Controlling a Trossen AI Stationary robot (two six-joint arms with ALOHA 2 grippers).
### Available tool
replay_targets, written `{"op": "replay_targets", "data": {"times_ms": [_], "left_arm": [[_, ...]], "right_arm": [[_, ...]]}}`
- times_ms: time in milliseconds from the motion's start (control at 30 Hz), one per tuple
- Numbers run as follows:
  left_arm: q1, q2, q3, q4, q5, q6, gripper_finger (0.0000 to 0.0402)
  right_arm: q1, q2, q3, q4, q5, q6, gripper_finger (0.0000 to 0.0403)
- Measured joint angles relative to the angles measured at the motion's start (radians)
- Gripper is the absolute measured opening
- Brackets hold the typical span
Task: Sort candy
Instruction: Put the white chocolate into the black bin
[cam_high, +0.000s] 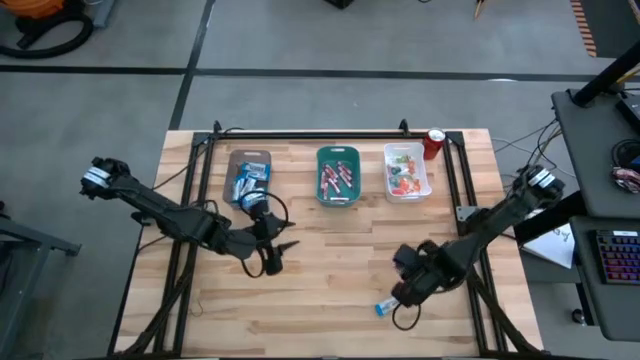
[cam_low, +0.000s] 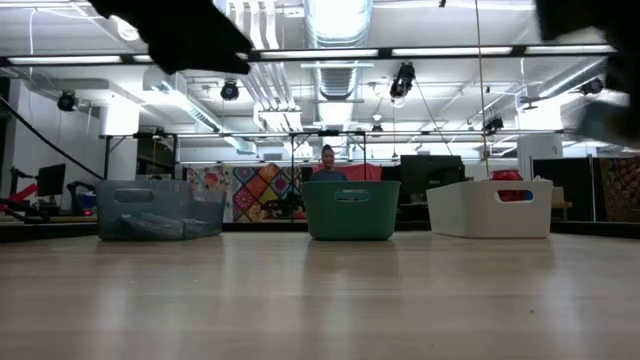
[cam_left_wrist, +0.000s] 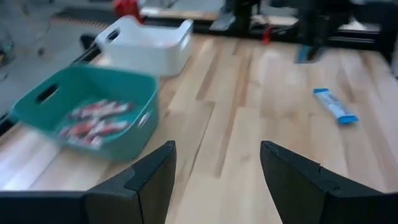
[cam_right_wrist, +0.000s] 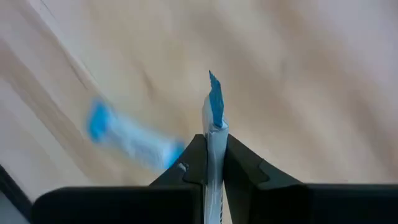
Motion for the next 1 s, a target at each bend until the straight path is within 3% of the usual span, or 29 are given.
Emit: {"op": "replay_targets", "data": {"times_ms": [167, 267, 333, 433, 567, 867, 1000], "left_arm": [[0.001, 0.098, -0.001, 0.229, 0.025, 0.129, 0.0216], [0.001, 0.155, -0.001, 0.352, 0.050, 0.194, 0.0216], [0.001, 0.188, -0.002, 0.431, 0.098, 0.229, 0.0216], [0.001, 0.233, -0.002, 0.545, 0.186, 0.283, 0.0216], [0.003, 0.285, 0.003, 0.657, 0.212, 0.314, 0.0216], [0.014, 0.359, 0.021, 0.795, 0.209, 0.315, 0.0216], [0.016, 0.386, 0.021, 0.854, 0.211, 0.318, 0.0215]], "right_arm": [[-0.021, -0.101, -0.010, 0.155, 0.393, -0.255, 0.0025], [-0.033, -0.130, -0.028, 0.339, 0.535, -0.493, 0.0024], [-0.046, -0.130, -0.041, 0.486, 0.575, -0.667, 0.0024], [-0.076, -0.112, -0.074, 0.740, 0.569, -0.921, 0.0024], [-0.111, -0.076, -0.103, 1.003, 0.525, -1.136, 0.0024], [-0.170, -0.011, -0.107, 1.254, 0.359, -1.275, 0.0028], [-0.176, 0.000, -0.107, 1.302, 0.346, -1.309, 0.0029]]}}
